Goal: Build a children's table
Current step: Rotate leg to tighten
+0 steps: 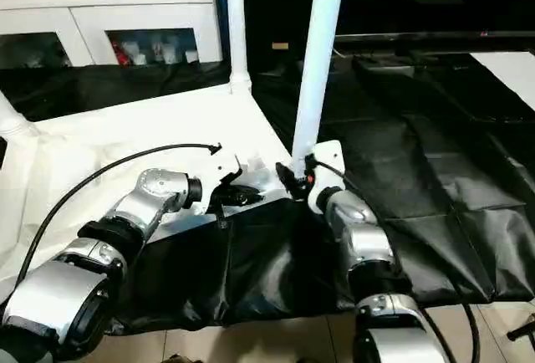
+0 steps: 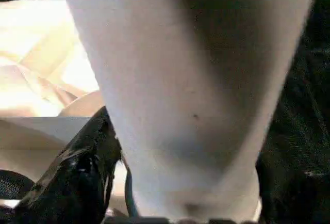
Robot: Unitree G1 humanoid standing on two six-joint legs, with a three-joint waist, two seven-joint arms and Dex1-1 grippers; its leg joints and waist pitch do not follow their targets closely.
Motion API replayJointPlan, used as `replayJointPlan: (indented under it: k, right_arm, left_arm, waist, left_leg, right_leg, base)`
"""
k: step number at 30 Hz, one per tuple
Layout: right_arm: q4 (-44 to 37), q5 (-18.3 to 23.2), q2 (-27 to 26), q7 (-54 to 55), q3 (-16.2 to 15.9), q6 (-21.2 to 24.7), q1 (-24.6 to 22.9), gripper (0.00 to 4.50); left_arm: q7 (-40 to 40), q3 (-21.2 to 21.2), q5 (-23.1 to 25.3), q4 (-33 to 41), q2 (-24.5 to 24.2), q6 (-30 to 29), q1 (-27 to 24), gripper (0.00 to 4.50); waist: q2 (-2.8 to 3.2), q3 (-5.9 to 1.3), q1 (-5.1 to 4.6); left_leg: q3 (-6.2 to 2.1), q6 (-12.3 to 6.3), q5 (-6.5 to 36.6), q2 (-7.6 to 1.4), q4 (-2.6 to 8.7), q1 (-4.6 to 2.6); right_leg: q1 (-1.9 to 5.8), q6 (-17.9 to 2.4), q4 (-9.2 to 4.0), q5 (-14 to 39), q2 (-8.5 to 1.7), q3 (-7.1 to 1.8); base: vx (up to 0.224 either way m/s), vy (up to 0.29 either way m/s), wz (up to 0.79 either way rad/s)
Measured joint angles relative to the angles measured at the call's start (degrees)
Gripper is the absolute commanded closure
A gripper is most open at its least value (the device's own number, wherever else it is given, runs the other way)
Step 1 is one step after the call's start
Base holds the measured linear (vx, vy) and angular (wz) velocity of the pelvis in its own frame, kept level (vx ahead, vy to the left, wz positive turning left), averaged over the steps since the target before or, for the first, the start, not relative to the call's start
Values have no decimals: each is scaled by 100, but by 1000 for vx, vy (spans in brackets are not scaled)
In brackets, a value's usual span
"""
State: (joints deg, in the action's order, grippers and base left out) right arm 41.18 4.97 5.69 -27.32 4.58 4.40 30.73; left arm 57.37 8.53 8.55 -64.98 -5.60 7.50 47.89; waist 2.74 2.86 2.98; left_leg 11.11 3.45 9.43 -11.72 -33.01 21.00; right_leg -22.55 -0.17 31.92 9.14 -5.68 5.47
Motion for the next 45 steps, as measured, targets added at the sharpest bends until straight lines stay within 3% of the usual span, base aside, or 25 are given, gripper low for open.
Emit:
replayJointPlan:
  k: [4,7,12,18,20,37,42,45]
  right_arm:
    - [-52,24,100,-358,-27,-23,-33,24]
    - [-319,172,390,-1249,-263,-14,-220,7]
    - [-745,339,877,-2598,-595,177,-413,7]
    - [-1100,417,1482,-3911,-980,527,-436,7]
    - [-1165,419,1594,-4219,-1082,623,-438,43]
    - [-1171,467,1594,-4413,-1144,831,-440,172]
    - [-1180,459,1541,-4361,-1133,845,-448,182]
    - [-1131,396,1292,-3786,-1000,731,-482,183]
  left_arm:
    - [220,8,-5,25,-40,81,-6,450]
    - [715,36,-93,73,-210,231,-52,450]
    - [1431,91,-147,122,-464,303,-44,450]
    - [2044,154,-139,118,-577,414,-22,450]
    - [2185,196,-134,99,-614,446,-21,450]
    - [2498,264,-108,99,-715,479,-3,450]
    - [2495,263,-109,99,-744,472,-7,450]
    - [2204,228,-92,93,-782,394,-11,450]
  waist:
    - [-1,0,28]
    - [-2,0,64]
    - [1,-2,209]
    - [27,-3,292]
    - [31,-3,312]
    - [33,-5,346]
    - [33,-5,340]
    - [25,-11,320]
  left_leg:
    - [6,0,0,0,4,4]
    - [14,0,0,-6,10,9]
    - [21,2,0,-18,12,13]
    - [20,3,0,-18,24,18]
    - [22,4,0,-18,24,16]
    - [20,5,-1,-18,24,12]
    - [19,5,-1,-19,24,9]
    - [17,6,-1,-20,25,0]
  right_leg:
    - [-6,-5,10,-4,0,-8]
    - [-18,-32,32,-35,1,-8]
    - [-48,-25,108,-44,2,-12]
    - [-51,-27,112,-23,3,-12]
    - [-47,-26,113,-23,2,-15]
    - [-37,-29,117,-25,2,-16]
    - [-37,-29,117,-25,3,-15]
    - [-32,-12,119,-15,4,-14]
  base:
    - [0,0,0]
    - [0,0,0]
    - [0,0,0]
    - [0,0,0]
    - [0,0,0]
    - [0,0,0]
    - [0,0,0]
    - [0,0,0]
